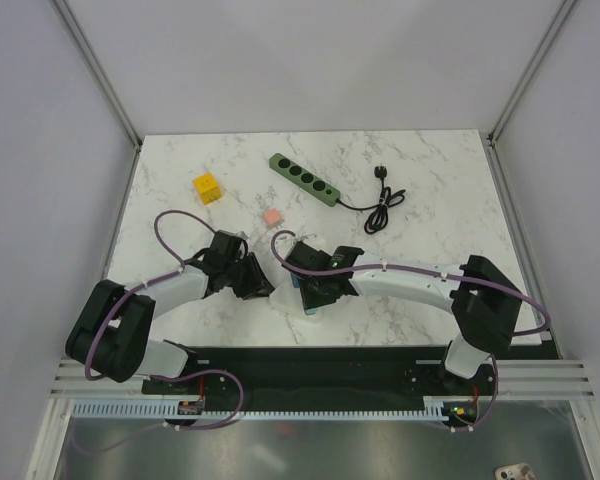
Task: Insert the plug
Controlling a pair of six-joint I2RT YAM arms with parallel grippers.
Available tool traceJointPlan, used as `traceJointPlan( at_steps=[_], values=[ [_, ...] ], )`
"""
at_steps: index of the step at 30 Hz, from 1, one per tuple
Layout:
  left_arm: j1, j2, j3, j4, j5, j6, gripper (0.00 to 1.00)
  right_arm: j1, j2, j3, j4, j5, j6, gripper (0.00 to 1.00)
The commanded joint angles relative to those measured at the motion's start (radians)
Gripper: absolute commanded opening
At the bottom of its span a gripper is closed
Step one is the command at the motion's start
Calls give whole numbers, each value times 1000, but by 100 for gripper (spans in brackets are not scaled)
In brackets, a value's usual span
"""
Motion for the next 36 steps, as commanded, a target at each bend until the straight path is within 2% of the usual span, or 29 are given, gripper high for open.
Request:
traceJointPlan(
  at_steps=[1, 3, 7, 9, 11, 13, 17, 21, 22, 23, 24, 27, 31, 36],
  values=[
    [-10, -22, -8, 27, 12, -19, 33, 33, 116, -133, 101, 8, 55, 0],
    [-10, -25, -11, 25, 10, -19, 34, 33, 122, -174, 155, -4, 70, 0],
    [-10, -34, -2, 9, 4, -13, 39, 42, 113, -171, 160, 12, 70, 0],
    [-10, -34, 33, -17, -5, -4, 43, 39, 93, -135, 112, 71, 71, 11],
    [-10, -37, 90, -79, -23, 10, 59, 30, 49, -75, 48, 112, 71, 27],
    [-9, -47, 128, -125, -49, 17, 71, 17, -8, -41, 15, 163, 73, 33],
    [-9, -91, 220, -224, -124, 47, 79, -10, -103, 26, -46, 206, 73, 62],
    [-7, -108, 288, -290, -194, 74, 81, -29, -224, 53, -92, 220, 53, 78],
    [0, -105, 306, -301, -201, 79, 81, -35, -246, 54, -97, 220, 47, 84],
    [3, -99, 349, -313, -212, 94, 81, -39, -269, 57, -103, 232, 35, 95],
    [8, -85, 374, -336, -215, 100, 81, -42, -311, 57, -115, 238, 29, 98],
    [51, -54, 495, -379, -244, 136, 79, -55, -396, 54, -130, 264, 1, 98],
    [166, 33, 677, -390, -264, 181, 78, -58, -497, 17, -123, 293, -27, 98],
    [287, 218, 868, -407, -358, 223, 76, -58, -608, -95, 17, 260, -83, 98]
  ],
)
